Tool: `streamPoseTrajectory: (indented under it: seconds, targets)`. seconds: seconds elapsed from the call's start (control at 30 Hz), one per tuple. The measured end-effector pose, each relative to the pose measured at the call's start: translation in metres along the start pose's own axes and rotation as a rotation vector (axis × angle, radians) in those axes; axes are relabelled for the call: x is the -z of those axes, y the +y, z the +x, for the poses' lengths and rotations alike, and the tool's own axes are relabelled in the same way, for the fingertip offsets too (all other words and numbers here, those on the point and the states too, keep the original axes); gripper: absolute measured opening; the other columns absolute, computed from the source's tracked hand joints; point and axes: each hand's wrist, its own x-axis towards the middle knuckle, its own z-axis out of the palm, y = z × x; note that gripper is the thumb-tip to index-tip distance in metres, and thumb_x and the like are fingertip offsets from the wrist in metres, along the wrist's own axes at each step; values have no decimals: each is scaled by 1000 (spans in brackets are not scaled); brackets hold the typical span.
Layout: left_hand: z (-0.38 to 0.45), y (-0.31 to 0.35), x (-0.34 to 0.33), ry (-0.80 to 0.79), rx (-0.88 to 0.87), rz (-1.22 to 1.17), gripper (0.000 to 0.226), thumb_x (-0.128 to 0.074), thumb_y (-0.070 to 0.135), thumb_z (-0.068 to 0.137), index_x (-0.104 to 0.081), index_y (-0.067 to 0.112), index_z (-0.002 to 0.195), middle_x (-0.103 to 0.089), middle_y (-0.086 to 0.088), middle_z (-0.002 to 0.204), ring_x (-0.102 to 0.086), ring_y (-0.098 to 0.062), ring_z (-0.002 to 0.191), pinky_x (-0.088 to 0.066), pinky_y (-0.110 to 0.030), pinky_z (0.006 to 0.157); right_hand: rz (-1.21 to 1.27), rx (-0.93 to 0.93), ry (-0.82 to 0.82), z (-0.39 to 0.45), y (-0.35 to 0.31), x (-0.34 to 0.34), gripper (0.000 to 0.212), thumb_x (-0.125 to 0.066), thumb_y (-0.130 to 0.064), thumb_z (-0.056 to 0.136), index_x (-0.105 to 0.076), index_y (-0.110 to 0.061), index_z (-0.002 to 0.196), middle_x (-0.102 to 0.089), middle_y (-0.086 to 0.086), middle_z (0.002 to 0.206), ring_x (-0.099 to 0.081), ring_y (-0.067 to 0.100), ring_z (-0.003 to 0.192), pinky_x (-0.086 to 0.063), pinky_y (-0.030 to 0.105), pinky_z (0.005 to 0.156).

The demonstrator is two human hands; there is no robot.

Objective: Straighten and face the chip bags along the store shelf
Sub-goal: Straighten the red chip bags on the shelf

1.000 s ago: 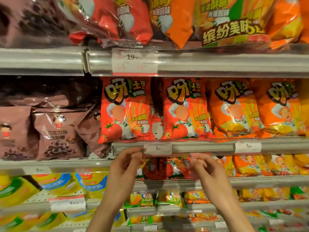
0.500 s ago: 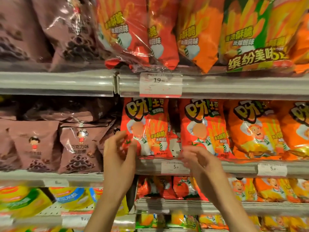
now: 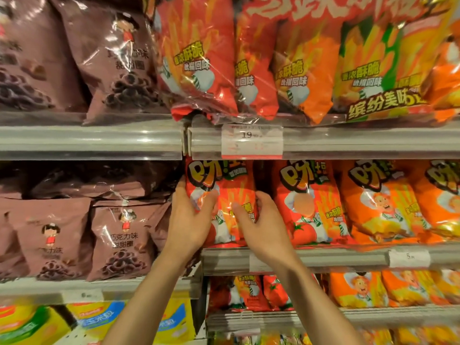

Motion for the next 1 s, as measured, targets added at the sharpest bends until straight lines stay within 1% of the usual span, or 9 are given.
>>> streamPoseTrajectory:
  seconds: [0.1,0.27,0.37,0.47,0.53,0.6,0.7,0.9,1.0]
  targets:
    - [4,5,1,8,-2,-107,101,-58,92,61,-32,41,144,-54,4,142,-55,-17,129,-47,-48,107,-19,46,39,3,-8,8,73,-55,-65,89,-42,-22,146,-49,-4,144,-50,15,130,-45,41,108]
    - [-3,10,-18,-50,-20,-62,93,-58,78,73,-26,36,150,-51,4,146,-51,-14,133,-42,-46,111,-1,-10,41,5,6,14,76,-50,-73,82,-46,-26,141,-58,-4,137,-56,15,126,-48,45,105]
    - [-3,1,-23,-54,36,-48,103,-59,85,67,-26,35,151,-47,3,150,-47,-16,137,-41,-47,112,25,-30,-52,7,9,16,54,-55,-56,92,-48,-27,136,-60,-7,132,-58,11,120,-48,37,104]
    - [7,5,-19,-48,86,-99,104,-57,86,66,-24,37,152,-44,4,152,-45,-17,139,-37,-48,115,68,-82,-81,18,-4,20,73,-52,-57,96,-30,-18,152,-53,-4,141,-52,14,128,-40,27,101]
    - [14,11,-18,-80,116,-132,100,-54,83,71,-20,39,154,-44,5,153,-44,-19,139,-35,-50,116,89,-108,-78,30,-12,18,82,-50,-60,95,-19,-14,156,-62,5,127,-61,19,112,-42,29,91]
    - [17,15,-19,-106,134,-124,88,-50,79,81,-18,42,154,-46,4,152,-45,-22,139,-33,-51,116,112,-109,-68,37,-19,13,80,-49,-56,98,-15,-15,157,-61,-3,101,-59,11,86,-39,29,83]
    - [17,15,-20,-109,116,-99,74,-46,66,94,-17,38,156,-45,2,153,-44,-23,139,-34,-46,114,113,-89,-17,40,-14,5,77,-49,-51,99,-13,-18,158,-59,-3,101,-60,17,89,-43,31,87]
    - [15,22,-36,-84,78,-22,65,-39,62,99,-16,40,156,-61,-2,128,-57,-25,117,-36,-31,94,103,-59,99,39,3,2,72,-44,-57,98,-20,-21,156,-63,11,131,-59,33,118,-45,37,95]
    - [13,26,-42,-49,91,26,66,-34,62,99,-15,38,158,-56,13,89,-59,-31,115,-34,-30,89,4,-53,141,44,6,3,76,-38,-66,96,-25,-20,156,-65,14,127,-60,36,115,-48,38,91]
